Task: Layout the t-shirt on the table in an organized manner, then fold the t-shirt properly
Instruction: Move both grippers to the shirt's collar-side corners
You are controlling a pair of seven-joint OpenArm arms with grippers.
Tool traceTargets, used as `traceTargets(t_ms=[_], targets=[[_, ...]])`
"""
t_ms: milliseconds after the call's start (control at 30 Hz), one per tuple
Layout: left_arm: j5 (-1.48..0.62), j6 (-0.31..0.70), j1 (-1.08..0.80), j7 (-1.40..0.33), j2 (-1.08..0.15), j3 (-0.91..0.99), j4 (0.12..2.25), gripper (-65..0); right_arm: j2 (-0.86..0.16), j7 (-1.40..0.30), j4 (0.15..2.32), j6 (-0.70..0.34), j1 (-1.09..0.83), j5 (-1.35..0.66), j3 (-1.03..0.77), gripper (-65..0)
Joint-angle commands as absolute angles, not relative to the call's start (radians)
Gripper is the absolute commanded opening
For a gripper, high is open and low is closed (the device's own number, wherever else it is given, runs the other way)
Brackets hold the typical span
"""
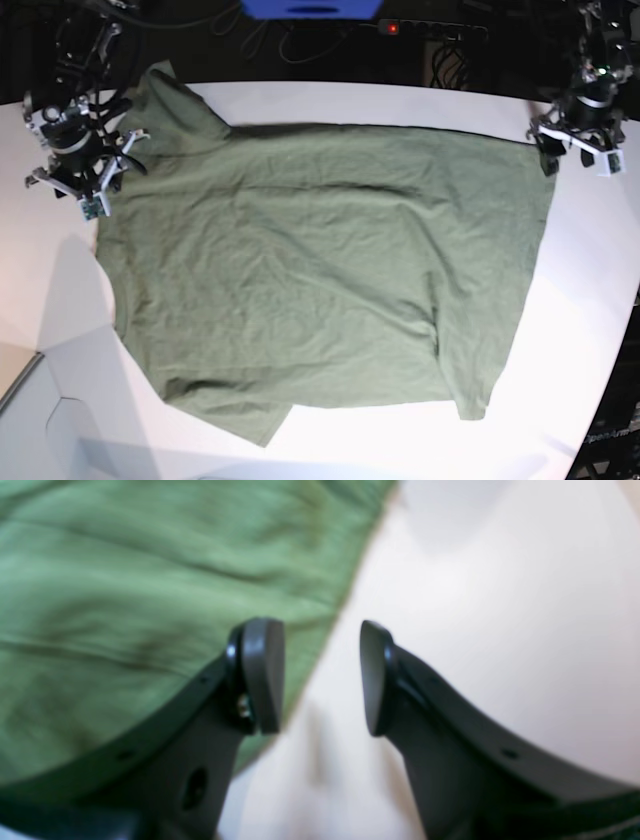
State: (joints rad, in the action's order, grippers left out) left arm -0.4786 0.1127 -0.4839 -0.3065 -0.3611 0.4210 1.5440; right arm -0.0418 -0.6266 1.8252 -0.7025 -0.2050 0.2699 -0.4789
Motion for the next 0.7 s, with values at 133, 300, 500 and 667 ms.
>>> traceTargets(t_ms=[133,300,500,667], targets=[[-0.463,0.114,-0.481,-0.282,-0.367,0.426,1.506,-21.9,-0.045,-0.611,1.844,-0.698,-0.208,0.271,-0.486,-39.4],[-0.458,0.117,-0.455,-0.28,-0.363,0.404,1.431,-21.9,-0.048,-0.61,1.844,-0.698,-0.22,0.271,-0.486,-39.4],[-0.458,0.302,-0.4,-0.28,-0.363,0.367,1.325,-24.1,-0.03,-0.61,1.839,-0.698,-0.257,0.269,-0.479,-39.4],[-0.464,0.344,-0.427,-0.282,-0.361,0.463,1.411,-29.5,-0.004,-0.61,1.831,-0.698,-0.268,0.268,-0.478,-39.4]])
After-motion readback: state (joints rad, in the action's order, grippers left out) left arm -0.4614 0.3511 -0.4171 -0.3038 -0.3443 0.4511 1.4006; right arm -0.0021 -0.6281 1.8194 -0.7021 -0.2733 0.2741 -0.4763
